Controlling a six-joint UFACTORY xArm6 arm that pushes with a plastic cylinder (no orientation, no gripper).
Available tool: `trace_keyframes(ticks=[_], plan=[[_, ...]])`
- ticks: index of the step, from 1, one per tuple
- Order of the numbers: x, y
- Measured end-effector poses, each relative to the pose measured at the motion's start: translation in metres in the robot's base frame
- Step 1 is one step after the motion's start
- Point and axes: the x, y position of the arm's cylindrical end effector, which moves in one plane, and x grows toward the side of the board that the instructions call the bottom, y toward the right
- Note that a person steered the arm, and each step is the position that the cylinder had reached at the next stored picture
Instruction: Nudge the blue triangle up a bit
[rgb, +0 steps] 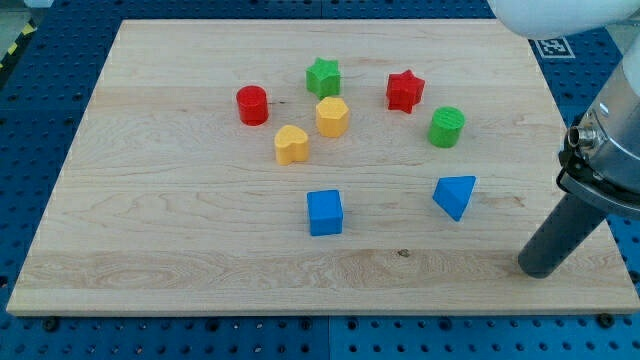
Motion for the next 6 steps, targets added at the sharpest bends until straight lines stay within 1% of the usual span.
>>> trace_keyframes(ticks=[3,4,5,6], plan=[[-0.001,0.003],[-0.031,-0.001],[-0.041,-0.022],[-0.039,-0.047]])
